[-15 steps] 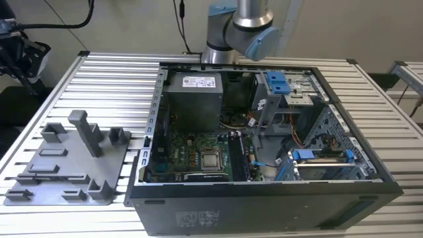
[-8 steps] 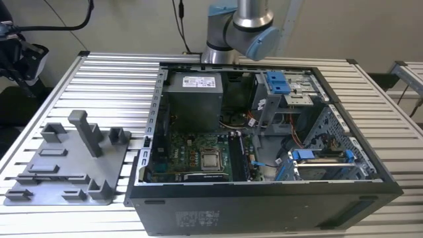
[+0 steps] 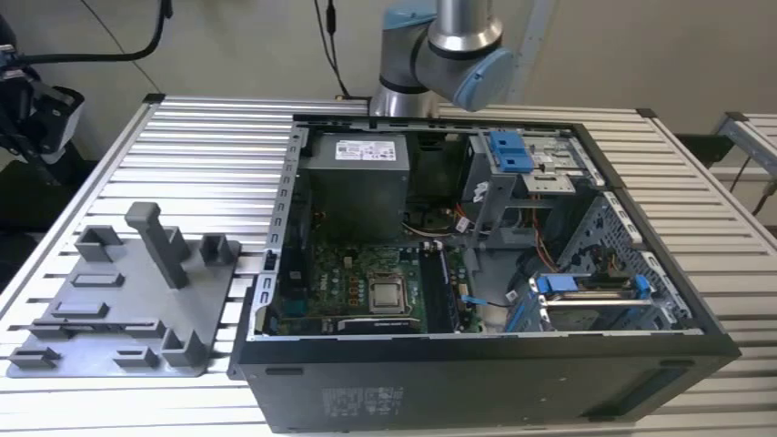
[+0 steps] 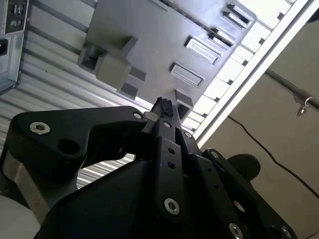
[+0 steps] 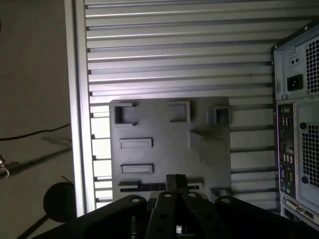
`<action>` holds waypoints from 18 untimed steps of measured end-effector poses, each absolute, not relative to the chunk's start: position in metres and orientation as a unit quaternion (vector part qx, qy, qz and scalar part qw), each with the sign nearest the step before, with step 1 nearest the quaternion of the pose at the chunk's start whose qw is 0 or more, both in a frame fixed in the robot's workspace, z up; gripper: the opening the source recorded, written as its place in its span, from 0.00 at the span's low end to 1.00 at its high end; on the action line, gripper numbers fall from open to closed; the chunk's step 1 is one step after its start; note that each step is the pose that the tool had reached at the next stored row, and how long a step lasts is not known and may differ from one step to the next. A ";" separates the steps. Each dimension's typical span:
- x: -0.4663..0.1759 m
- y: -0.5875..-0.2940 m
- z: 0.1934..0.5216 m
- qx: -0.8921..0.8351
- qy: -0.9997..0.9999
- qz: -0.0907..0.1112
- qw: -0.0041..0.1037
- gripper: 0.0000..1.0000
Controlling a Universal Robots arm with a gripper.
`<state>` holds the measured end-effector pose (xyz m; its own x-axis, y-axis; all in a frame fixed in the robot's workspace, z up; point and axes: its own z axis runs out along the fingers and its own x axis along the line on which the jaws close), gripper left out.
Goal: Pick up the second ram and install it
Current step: 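Reach for the second ram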
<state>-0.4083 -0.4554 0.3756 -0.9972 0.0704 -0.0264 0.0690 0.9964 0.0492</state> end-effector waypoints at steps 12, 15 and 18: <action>-0.408 -0.471 0.376 0.035 0.999 0.024 0.014 0.11; -0.408 -0.475 0.376 0.035 0.999 0.024 0.014 0.11; -0.408 -0.479 0.375 0.035 0.999 0.024 0.014 0.11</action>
